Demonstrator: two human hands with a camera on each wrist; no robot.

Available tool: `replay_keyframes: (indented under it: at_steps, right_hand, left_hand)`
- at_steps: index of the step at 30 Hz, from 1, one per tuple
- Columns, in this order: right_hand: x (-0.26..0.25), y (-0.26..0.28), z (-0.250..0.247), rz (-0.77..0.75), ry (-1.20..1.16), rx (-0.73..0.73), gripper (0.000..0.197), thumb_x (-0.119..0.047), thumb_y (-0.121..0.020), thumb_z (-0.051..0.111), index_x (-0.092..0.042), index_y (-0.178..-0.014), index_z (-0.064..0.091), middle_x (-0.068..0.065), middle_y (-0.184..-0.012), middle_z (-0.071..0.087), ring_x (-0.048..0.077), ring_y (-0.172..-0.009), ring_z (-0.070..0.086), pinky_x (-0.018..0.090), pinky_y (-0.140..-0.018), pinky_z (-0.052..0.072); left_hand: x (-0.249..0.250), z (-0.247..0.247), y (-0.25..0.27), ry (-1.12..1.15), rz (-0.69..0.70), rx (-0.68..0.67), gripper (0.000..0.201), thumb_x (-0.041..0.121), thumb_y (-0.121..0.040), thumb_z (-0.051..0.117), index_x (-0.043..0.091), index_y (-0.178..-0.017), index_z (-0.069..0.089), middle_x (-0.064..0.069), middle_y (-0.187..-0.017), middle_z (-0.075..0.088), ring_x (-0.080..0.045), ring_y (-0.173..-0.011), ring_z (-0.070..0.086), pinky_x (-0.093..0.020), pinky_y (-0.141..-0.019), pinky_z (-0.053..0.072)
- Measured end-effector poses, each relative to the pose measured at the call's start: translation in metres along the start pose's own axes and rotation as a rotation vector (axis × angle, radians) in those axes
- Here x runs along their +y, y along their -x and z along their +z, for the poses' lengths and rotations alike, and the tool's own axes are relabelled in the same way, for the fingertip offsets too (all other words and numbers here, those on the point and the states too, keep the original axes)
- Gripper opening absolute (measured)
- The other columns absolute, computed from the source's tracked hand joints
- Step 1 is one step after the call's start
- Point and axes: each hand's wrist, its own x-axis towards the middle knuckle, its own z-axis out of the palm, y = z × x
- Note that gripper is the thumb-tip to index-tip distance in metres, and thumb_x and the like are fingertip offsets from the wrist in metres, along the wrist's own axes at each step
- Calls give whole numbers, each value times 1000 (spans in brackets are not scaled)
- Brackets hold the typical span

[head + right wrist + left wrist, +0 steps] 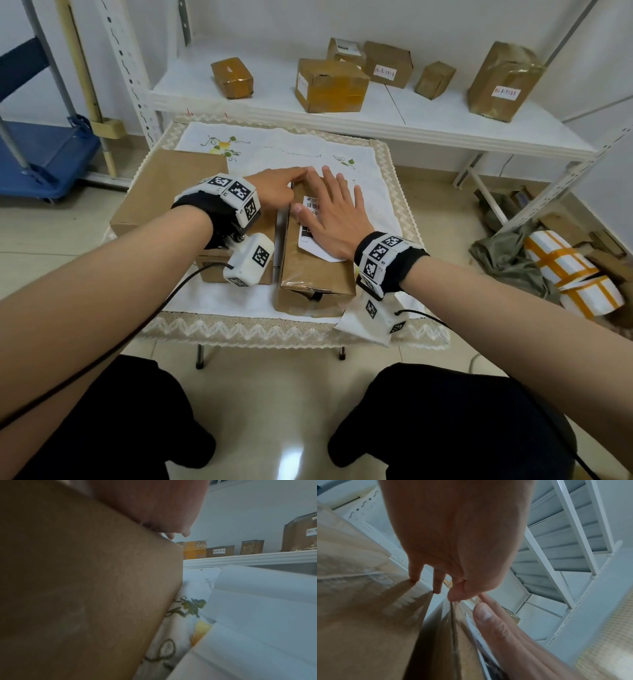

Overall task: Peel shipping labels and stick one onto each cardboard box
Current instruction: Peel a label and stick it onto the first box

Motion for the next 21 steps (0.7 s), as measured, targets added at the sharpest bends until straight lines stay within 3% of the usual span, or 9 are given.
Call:
replay_keyframes:
  at_steps: [14, 21]
  right_hand:
    - [1, 10, -1, -15, 23, 13, 72, -66, -98, 19, -33, -158, -3, 3, -168, -3, 28, -154, -5, 56, -122, -4]
    - [2, 17, -1, -6, 3, 6, 74, -69, -96, 17, -34, -158, -1, 1, -168, -3, 26, -154, -7, 56, -122, -4]
  left_hand:
    - [-4, 1, -6, 18, 11, -1, 67, -2, -90, 41, 23, -152, 32, -1, -156, 37, -24, -142, 34, -33, -113, 28]
    - [-11, 5, -13, 25, -33, 1, 70, 2, -91, 41, 22, -156, 21, 1, -161, 25, -19, -148, 23, -30, -119, 18]
